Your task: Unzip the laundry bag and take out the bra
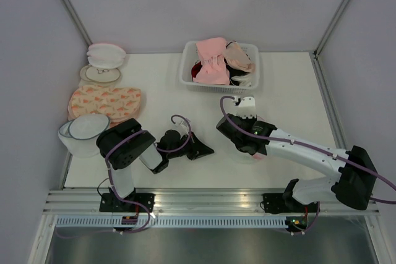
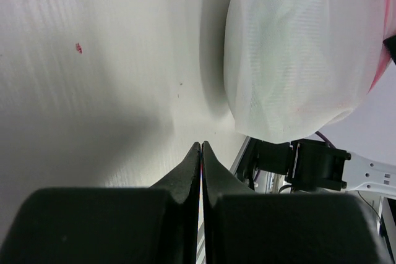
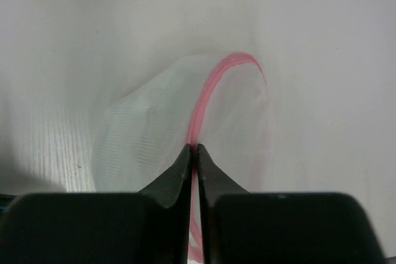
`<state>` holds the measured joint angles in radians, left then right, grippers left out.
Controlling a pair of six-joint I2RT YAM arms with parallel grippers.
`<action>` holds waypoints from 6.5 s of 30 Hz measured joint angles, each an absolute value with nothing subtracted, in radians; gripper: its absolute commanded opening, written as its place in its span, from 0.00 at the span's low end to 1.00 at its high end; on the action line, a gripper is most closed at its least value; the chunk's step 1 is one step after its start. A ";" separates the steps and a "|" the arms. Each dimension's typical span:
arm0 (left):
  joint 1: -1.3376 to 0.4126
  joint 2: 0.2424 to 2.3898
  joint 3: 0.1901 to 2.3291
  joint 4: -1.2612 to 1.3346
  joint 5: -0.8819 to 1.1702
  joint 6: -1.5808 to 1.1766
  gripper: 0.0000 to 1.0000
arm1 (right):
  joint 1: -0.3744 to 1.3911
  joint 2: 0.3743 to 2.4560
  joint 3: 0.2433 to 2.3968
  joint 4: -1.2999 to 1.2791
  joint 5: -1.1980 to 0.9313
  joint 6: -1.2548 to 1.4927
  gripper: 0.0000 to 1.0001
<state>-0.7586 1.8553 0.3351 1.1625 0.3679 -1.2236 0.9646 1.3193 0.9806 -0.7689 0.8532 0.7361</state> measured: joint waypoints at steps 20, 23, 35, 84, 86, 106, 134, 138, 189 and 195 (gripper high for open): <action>-0.752 1.843 0.352 1.250 0.404 -1.242 0.02 | 0.943 1.160 0.981 -1.144 1.031 1.000 0.00; -0.752 1.801 0.352 1.228 0.412 -1.241 0.02 | 0.910 1.165 0.999 -1.235 1.082 1.133 0.01; -0.752 1.455 0.439 0.824 0.455 -1.130 0.02 | 0.763 0.930 1.079 -1.325 1.095 1.212 0.54; -0.884 1.650 1.050 0.178 0.309 -0.775 0.64 | 0.756 0.771 0.661 -0.722 0.643 0.800 0.78; -0.887 1.704 1.082 0.152 0.287 -0.768 0.64 | 0.756 0.761 0.661 -0.738 0.654 0.815 0.78; -0.910 1.718 1.087 0.077 0.233 -0.760 0.66 | 0.756 0.741 0.641 -0.740 0.659 0.823 0.78; -0.962 1.822 1.211 -0.179 0.107 -0.713 0.02 | 0.756 0.748 0.620 -0.644 0.588 0.780 0.74; -0.985 1.710 1.021 -0.136 0.107 -0.715 0.02 | 0.756 0.766 0.579 -0.559 0.508 0.749 0.73; -0.997 1.573 0.759 0.104 0.105 -0.833 0.02 | 0.841 0.715 0.414 -0.317 0.156 0.707 0.00; -0.997 1.569 0.757 0.104 0.105 -0.834 0.02 | 0.841 0.641 0.403 -0.309 0.073 0.706 0.00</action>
